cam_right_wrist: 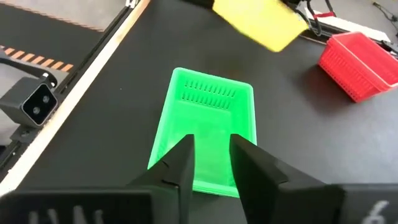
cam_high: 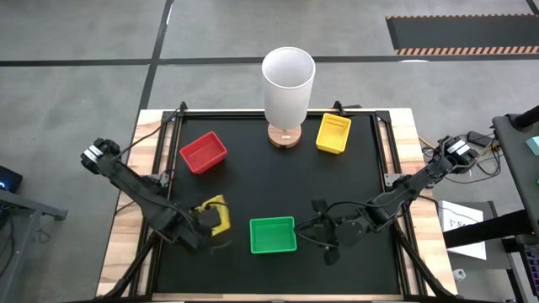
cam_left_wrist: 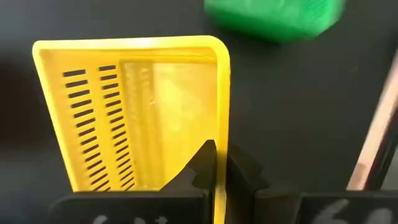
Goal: Stack baskets by color
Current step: Stack the bottom yellow bin on the stacked yellow bins
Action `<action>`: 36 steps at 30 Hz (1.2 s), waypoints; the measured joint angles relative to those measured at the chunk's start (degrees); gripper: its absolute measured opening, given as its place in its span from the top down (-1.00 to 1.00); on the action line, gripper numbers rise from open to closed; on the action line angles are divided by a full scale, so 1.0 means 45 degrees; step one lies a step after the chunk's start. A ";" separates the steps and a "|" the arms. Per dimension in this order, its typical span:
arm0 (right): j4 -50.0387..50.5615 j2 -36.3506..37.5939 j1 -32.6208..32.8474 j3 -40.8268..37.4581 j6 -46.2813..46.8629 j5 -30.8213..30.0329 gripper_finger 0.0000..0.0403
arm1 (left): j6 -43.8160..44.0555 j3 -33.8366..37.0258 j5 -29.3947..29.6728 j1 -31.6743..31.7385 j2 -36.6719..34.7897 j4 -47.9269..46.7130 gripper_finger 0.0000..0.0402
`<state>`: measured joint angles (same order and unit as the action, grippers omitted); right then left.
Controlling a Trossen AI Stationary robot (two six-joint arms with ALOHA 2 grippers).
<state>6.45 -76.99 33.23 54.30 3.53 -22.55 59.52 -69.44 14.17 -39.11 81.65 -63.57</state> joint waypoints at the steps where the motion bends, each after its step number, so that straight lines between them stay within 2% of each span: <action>1: -0.0093 0.0000 0.0000 -0.0004 -0.0020 0.0000 0.46 | -0.0899 -0.0313 0.0500 -0.0047 -0.0010 0.0065 1.00; 3: -0.0539 -0.0010 -0.0003 -0.0035 -0.0276 0.0000 0.36 | -0.3006 -0.0865 0.1266 -0.0153 -0.0007 0.0579 1.00; 6: -0.1054 -0.0010 0.0000 -0.0049 -0.1057 0.0037 0.23 | -0.6556 -0.1239 0.1502 -0.0202 -0.0015 0.2285 1.00; 10: -0.1829 -0.0010 -0.0053 -0.0053 -0.2065 0.0251 0.08 | -1.1154 -0.1153 0.0439 -0.0207 -0.0010 0.4833 1.00; 13: -0.2729 -0.0010 -0.0352 -0.0053 -0.2783 0.1494 0.02 | -1.3446 -0.1038 -0.0439 -0.0213 0.0027 0.6016 1.00; 19: -0.4978 -0.0010 -0.1476 -0.0058 -0.4060 0.5107 0.00 | -1.7795 -0.0490 -0.2141 -0.0199 0.0039 0.8288 1.00; 25: -0.5997 -0.0010 -0.2829 0.0194 -0.4795 0.8123 0.00 | -2.0272 -0.0413 -0.2433 -0.0036 0.0029 0.9375 1.00; 27: -0.6271 -0.0139 -0.3144 0.0386 -0.4912 0.8869 0.00 | -2.0646 -0.0399 -0.2528 0.0142 0.0029 0.9705 1.00; 32: -0.6274 -0.0770 -0.3587 0.1009 -0.5403 1.0713 0.00 | -2.1416 -0.0256 -0.4121 0.0834 0.0024 1.0365 1.00; 36: -0.6183 -0.1542 -0.3842 0.1726 -0.5591 1.2036 0.00 | -2.1696 -0.0244 -0.4263 0.1380 0.0024 1.0458 1.00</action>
<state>-21.38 -83.93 15.95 62.07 -21.63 31.62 -38.11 -70.54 -5.01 -32.90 81.76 -16.51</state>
